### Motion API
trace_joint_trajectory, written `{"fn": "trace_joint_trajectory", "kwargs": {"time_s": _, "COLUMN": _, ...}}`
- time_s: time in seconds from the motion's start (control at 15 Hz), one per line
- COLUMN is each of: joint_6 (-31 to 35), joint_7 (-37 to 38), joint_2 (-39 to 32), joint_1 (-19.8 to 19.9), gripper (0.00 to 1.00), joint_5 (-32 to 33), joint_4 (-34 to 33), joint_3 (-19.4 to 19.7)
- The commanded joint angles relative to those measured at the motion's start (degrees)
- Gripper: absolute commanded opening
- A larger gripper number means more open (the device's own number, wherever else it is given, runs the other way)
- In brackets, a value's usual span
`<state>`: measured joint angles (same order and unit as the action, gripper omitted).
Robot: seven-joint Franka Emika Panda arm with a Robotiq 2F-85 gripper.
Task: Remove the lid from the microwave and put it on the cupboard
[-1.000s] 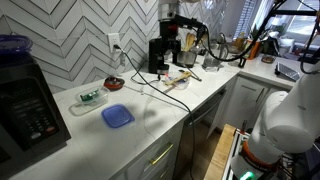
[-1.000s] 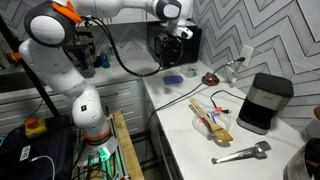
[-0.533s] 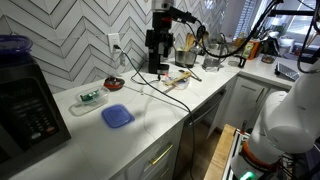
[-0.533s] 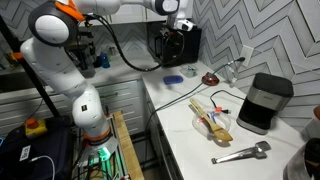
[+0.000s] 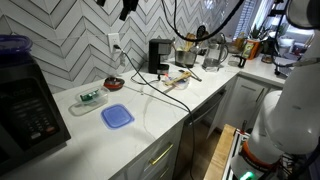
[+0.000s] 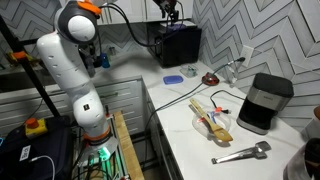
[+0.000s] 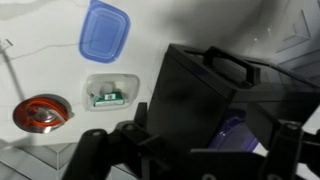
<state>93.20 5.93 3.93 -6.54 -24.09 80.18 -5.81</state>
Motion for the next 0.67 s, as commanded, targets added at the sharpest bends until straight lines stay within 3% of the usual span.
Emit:
{"fn": "trace_joint_trajectory", "kwargs": {"time_s": 0.0, "joint_6": -0.9, "joint_7": 8.7, "joint_2": -10.8, "joint_1": -1.0, "gripper": 1.00, "joint_5": -0.7, "joint_4": -14.5, "joint_3": -1.5}}
{"fn": "trace_joint_trajectory", "kwargs": {"time_s": 0.07, "joint_6": 0.0, "joint_7": 4.2, "joint_2": -4.5, "joint_1": -0.4, "gripper": 1.00, "joint_5": -0.6, "joint_4": -6.2, "joint_3": -0.7}}
{"fn": "trace_joint_trajectory", "kwargs": {"time_s": 0.6, "joint_6": 0.0, "joint_7": 4.5, "joint_2": -5.8, "joint_1": -0.3, "gripper": 1.00, "joint_5": -0.6, "joint_4": -7.9, "joint_3": -1.0}}
